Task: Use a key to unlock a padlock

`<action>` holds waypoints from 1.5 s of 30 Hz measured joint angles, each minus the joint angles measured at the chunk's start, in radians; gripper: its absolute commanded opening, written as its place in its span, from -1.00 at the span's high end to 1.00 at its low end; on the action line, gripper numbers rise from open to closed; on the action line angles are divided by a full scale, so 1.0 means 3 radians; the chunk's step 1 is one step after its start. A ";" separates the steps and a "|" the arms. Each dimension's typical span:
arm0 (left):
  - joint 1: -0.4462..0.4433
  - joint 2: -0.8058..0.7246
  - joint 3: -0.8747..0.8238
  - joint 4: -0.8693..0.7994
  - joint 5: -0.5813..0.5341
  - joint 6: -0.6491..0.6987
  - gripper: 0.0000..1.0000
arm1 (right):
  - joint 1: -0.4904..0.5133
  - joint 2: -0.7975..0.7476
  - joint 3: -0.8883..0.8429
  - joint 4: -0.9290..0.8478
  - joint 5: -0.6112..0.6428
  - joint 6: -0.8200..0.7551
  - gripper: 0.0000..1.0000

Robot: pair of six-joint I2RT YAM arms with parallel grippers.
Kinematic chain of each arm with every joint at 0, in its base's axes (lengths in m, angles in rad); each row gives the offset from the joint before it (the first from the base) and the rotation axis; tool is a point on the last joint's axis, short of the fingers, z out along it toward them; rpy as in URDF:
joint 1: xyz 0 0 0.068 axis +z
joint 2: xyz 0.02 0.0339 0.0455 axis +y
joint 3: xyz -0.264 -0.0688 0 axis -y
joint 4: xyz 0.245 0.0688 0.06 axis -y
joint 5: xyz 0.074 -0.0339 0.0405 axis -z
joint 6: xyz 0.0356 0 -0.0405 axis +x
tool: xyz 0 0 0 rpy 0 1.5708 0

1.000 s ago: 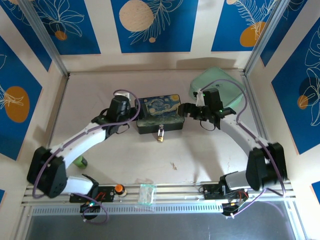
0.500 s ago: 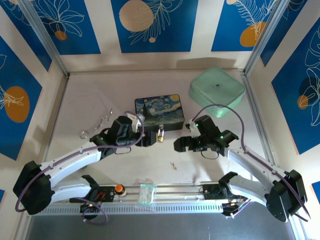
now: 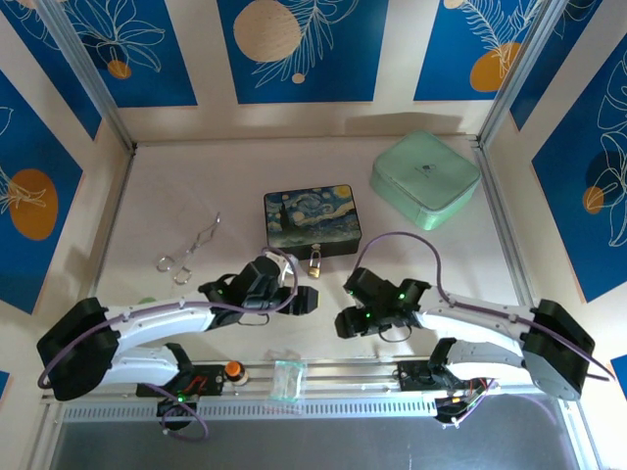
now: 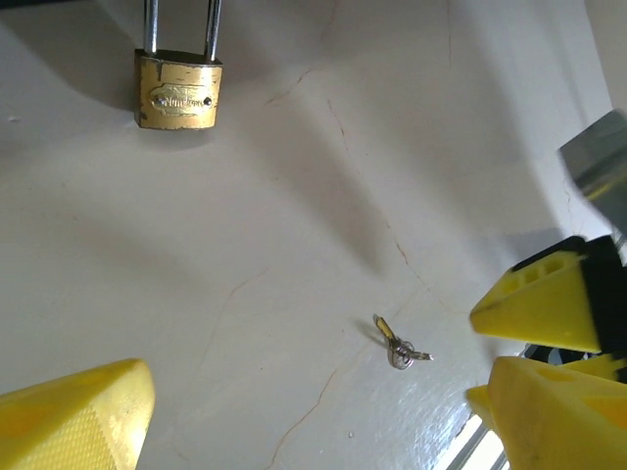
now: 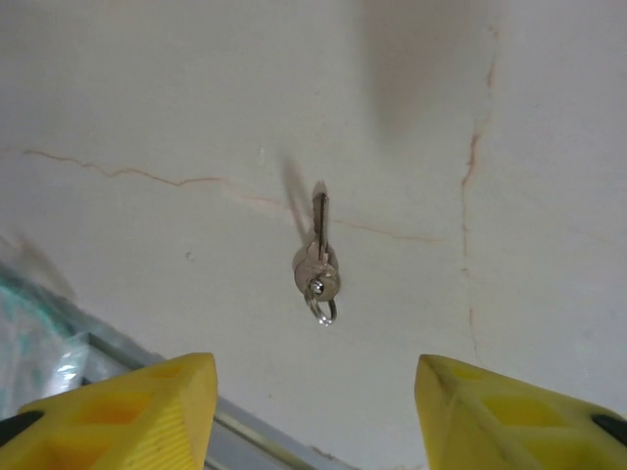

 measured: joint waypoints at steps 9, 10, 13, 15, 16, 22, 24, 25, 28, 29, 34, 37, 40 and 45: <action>-0.0023 -0.0006 -0.0089 0.0071 -0.0139 -0.0078 -0.76 | 0.0270 0.0467 0.0116 0.0120 0.0248 0.0120 0.15; -0.0024 -0.0014 -0.0106 0.0071 -0.0149 -0.0090 -0.76 | 0.0280 0.0500 0.0126 0.0121 0.0280 0.0130 0.17; -0.0024 -0.0046 -0.0154 0.0069 -0.0186 -0.0123 -0.76 | 0.0299 0.0603 0.0173 0.0100 0.0355 0.0159 0.17; -0.0024 -0.0071 -0.0174 0.0061 -0.0203 -0.0135 -0.76 | 0.0317 0.0652 0.0219 0.0066 0.0389 0.0169 0.23; -0.0024 -0.0083 -0.0179 0.0061 -0.0214 -0.0136 -0.76 | 0.0322 0.0674 0.0235 0.0050 0.0407 0.0170 0.28; -0.0024 -0.0114 -0.0198 0.0062 -0.0282 -0.0159 -0.76 | 0.0342 0.0870 0.0385 -0.0131 0.0498 0.0182 0.44; -0.0024 -0.0114 -0.0214 0.0064 -0.0289 -0.0161 -0.76 | 0.0359 0.0924 0.0439 -0.0198 0.0533 0.0192 0.60; -0.0024 -0.0114 -0.0221 0.0062 -0.0294 -0.0161 -0.76 | 0.0360 0.0937 0.0455 -0.0230 0.0557 0.0201 0.69; -0.0024 -0.0114 -0.0231 0.0062 -0.0298 -0.0174 -0.76 | 0.0360 0.0940 0.0467 -0.0275 0.0585 0.0198 0.75; -0.0024 -0.0114 -0.0234 0.0064 -0.0299 -0.0184 -0.76 | 0.0360 0.0935 0.0467 -0.0277 0.0587 0.0192 0.75; -0.0024 -0.0118 -0.0285 0.0113 -0.0322 -0.0229 -0.75 | 0.0299 0.0857 0.0397 -0.0221 0.0552 0.0181 0.79; -0.0024 -0.0118 -0.0323 0.0172 -0.0320 -0.0249 -0.76 | 0.0229 0.0777 0.0324 -0.0146 0.0478 0.0154 0.80; -0.0024 -0.0117 -0.0326 0.0225 -0.0322 -0.0249 -0.75 | 0.0153 0.0750 0.0291 -0.0102 0.0392 0.0127 0.80; -0.0025 -0.0100 -0.0326 0.0314 -0.0320 -0.0277 -0.72 | 0.0100 0.0740 0.0284 -0.0086 0.0320 0.0084 0.83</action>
